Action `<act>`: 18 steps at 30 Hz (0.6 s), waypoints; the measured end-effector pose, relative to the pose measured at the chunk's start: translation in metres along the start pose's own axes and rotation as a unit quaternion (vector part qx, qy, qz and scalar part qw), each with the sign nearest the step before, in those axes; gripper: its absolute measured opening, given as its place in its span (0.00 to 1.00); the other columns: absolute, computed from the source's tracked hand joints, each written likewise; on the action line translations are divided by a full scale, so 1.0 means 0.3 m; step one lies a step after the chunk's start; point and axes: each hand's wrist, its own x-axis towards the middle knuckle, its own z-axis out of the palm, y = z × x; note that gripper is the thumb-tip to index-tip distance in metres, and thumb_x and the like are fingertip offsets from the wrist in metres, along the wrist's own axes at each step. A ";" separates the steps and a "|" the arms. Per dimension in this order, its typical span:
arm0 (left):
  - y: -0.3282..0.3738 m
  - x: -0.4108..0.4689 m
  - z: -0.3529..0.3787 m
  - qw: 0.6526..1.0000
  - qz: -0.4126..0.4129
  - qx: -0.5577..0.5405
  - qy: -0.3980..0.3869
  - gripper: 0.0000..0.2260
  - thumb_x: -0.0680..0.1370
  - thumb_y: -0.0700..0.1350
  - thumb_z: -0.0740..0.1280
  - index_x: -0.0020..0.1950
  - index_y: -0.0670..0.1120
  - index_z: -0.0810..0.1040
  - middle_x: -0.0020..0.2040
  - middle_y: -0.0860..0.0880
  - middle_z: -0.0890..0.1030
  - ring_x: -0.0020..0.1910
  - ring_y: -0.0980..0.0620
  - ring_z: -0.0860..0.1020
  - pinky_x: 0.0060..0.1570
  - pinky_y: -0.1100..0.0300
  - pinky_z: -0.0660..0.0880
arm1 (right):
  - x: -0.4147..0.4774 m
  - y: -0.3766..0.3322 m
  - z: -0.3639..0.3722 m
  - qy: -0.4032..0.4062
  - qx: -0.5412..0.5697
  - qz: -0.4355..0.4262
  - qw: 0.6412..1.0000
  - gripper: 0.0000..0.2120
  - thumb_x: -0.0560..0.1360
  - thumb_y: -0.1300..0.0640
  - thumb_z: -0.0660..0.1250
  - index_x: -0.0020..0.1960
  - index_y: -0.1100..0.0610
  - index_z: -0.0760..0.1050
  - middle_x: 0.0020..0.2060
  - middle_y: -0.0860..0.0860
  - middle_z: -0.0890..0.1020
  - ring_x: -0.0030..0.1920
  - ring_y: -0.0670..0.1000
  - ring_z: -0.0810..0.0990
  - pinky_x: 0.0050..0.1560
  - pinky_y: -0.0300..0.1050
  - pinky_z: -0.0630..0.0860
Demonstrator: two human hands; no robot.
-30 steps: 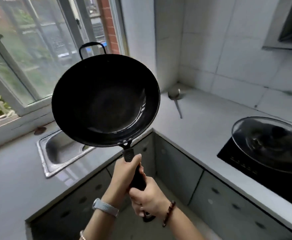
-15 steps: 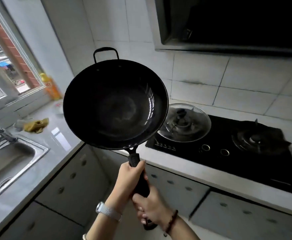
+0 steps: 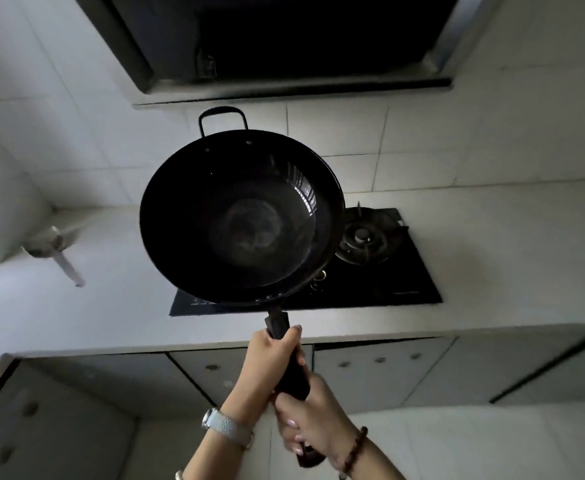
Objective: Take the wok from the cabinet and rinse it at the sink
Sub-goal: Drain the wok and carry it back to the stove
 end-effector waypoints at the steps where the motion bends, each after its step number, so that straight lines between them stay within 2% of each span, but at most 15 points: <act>1: 0.002 0.010 0.029 1.000 -0.003 0.001 -0.019 0.20 0.77 0.39 0.64 0.24 0.45 0.68 0.22 0.46 0.72 0.23 0.48 0.72 0.32 0.58 0.73 | -0.009 -0.006 -0.021 0.016 0.009 -0.004 1.000 0.14 0.68 0.63 0.59 0.25 0.51 0.68 0.20 0.52 0.62 0.18 0.48 0.59 0.21 0.37 0.61; 5: 0.018 0.043 0.141 0.995 -0.007 0.035 -0.090 0.19 0.77 0.39 0.64 0.25 0.43 0.68 0.23 0.46 0.73 0.24 0.48 0.73 0.32 0.58 0.74 | -0.036 -0.023 -0.091 0.086 0.035 -0.013 0.996 0.11 0.68 0.64 0.59 0.29 0.56 0.66 0.20 0.51 0.62 0.17 0.48 0.60 0.21 0.37 0.61; 9: 0.030 0.070 0.229 0.988 -0.023 0.034 -0.146 0.17 0.77 0.38 0.64 0.28 0.43 0.68 0.23 0.45 0.72 0.22 0.48 0.72 0.29 0.59 0.73 | -0.051 -0.036 -0.138 0.147 0.065 -0.021 0.987 0.15 0.70 0.66 0.57 0.26 0.55 0.65 0.19 0.51 0.62 0.17 0.48 0.59 0.21 0.36 0.61; 18: 0.028 0.131 0.414 0.960 -0.057 0.070 -0.265 0.15 0.76 0.38 0.64 0.29 0.42 0.69 0.24 0.44 0.73 0.22 0.48 0.71 0.31 0.57 0.73 | -0.072 -0.047 -0.240 0.261 0.126 -0.036 0.956 0.14 0.69 0.65 0.58 0.27 0.55 0.64 0.20 0.50 0.61 0.18 0.49 0.60 0.22 0.37 0.60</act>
